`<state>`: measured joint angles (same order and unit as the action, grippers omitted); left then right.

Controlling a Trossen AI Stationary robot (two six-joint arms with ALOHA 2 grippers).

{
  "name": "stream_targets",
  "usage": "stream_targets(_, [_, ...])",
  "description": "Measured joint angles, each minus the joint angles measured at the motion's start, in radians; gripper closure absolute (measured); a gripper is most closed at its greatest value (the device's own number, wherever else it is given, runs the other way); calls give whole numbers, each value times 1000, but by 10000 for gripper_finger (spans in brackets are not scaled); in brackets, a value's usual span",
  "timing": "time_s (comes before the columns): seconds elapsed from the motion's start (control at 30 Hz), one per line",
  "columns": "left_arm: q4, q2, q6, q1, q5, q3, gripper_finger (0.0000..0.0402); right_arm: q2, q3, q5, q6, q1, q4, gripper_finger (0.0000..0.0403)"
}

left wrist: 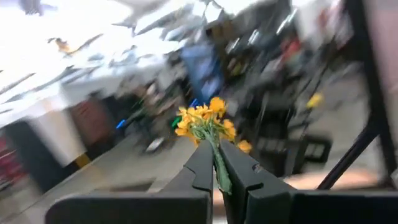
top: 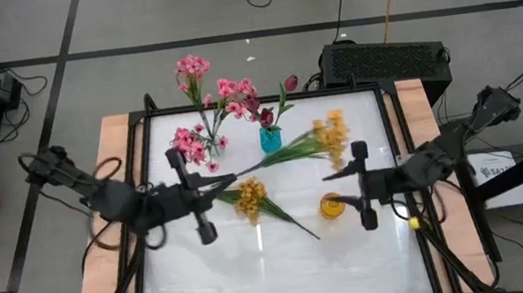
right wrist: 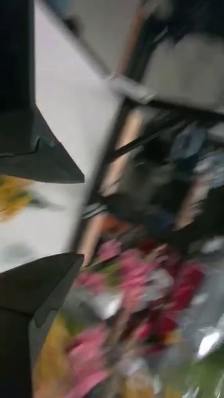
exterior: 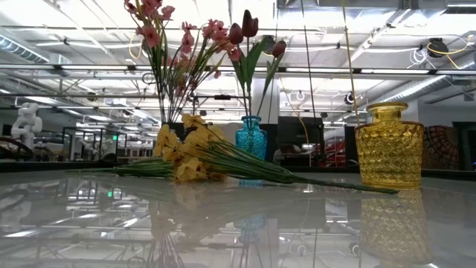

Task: Sort flowers into vase by color
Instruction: Put the top yellow flowers into the yellow vase

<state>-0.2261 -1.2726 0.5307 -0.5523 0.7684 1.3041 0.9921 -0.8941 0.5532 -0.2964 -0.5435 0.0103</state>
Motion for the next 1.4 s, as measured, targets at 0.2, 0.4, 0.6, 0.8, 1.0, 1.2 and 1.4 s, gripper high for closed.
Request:
stream_targets(0.2, [-147,-8,34,30,-224,0,391,94,116,-273,-180,87,647,228])
stream_targets(0.4, [-290,-62,54,62,-353,0,391,255,128,-460,-161,193,1076,223])
stream_targets(0.6, [-371,-117,85,94,-390,0,391,391,122,-581,-110,281,1452,194])
stream_targets(0.8, [-371,-169,80,123,-404,0,391,434,64,-707,22,336,1553,170])
stream_targets(1.0, [-377,-189,82,135,-404,0,391,429,34,-810,26,338,1555,172])
stream_targets(1.2, [-368,-188,101,134,-400,0,391,411,34,-863,25,324,1557,206])
stream_targets(1.4, [-344,-188,113,134,-356,0,391,407,34,-869,17,319,1557,319])
